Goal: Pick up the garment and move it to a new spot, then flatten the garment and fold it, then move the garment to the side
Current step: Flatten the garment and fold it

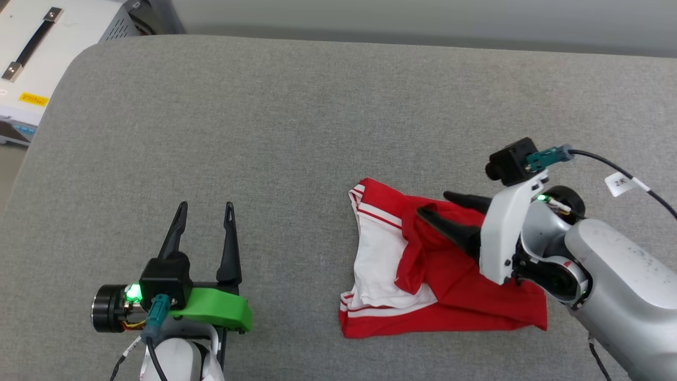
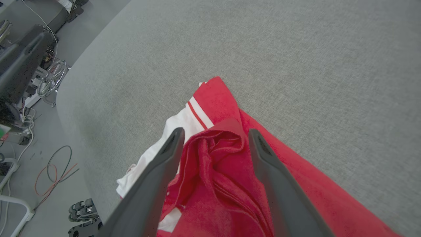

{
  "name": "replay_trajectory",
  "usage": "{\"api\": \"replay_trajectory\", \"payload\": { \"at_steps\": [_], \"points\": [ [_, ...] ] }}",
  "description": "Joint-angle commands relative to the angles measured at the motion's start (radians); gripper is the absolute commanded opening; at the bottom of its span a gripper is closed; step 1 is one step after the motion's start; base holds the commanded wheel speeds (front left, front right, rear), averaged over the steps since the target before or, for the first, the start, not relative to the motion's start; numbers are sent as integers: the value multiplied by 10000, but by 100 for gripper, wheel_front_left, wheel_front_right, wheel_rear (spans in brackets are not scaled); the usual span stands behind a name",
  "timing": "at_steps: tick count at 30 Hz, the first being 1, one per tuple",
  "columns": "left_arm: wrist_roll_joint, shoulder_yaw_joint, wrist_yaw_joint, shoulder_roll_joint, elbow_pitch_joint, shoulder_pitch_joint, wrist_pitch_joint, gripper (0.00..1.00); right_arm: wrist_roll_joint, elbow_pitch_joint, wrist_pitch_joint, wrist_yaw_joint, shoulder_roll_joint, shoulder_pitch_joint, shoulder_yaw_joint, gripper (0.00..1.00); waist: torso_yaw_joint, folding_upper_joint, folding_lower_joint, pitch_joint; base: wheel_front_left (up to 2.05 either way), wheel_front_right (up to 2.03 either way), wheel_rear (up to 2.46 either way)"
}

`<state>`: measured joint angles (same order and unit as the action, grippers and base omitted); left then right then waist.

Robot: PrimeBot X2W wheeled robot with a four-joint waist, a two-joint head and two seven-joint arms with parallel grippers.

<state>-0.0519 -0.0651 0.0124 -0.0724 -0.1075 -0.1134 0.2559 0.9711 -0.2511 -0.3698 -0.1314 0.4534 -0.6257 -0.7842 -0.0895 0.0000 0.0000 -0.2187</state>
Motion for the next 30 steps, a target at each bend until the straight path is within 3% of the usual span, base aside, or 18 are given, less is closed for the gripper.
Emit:
{"api": "replay_trajectory", "payload": {
  "at_steps": [1,7,14,22,30],
  "points": [
    [55,43,-31,4,20,146,59,100,-122,292,497,7,240,-1,110,100,254,0,0,273,0,0,0],
    [96,145,-73,-33,76,366,59,100,-1466,600,3096,7,766,434,1492,100,576,0,0,614,0,0,0],
    [77,281,-108,-63,117,580,59,100,-3932,441,5454,7,303,1594,3669,100,881,0,0,962,0,0,0],
    [61,315,-149,-38,212,867,59,100,-5729,1049,6221,7,-941,3486,6297,100,1023,0,0,1321,0,0,0],
    [28,360,-177,-30,405,1249,59,100,-6557,2037,6300,7,-2082,5282,7690,100,1101,0,0,1549,0,0,0]
  ]
}}
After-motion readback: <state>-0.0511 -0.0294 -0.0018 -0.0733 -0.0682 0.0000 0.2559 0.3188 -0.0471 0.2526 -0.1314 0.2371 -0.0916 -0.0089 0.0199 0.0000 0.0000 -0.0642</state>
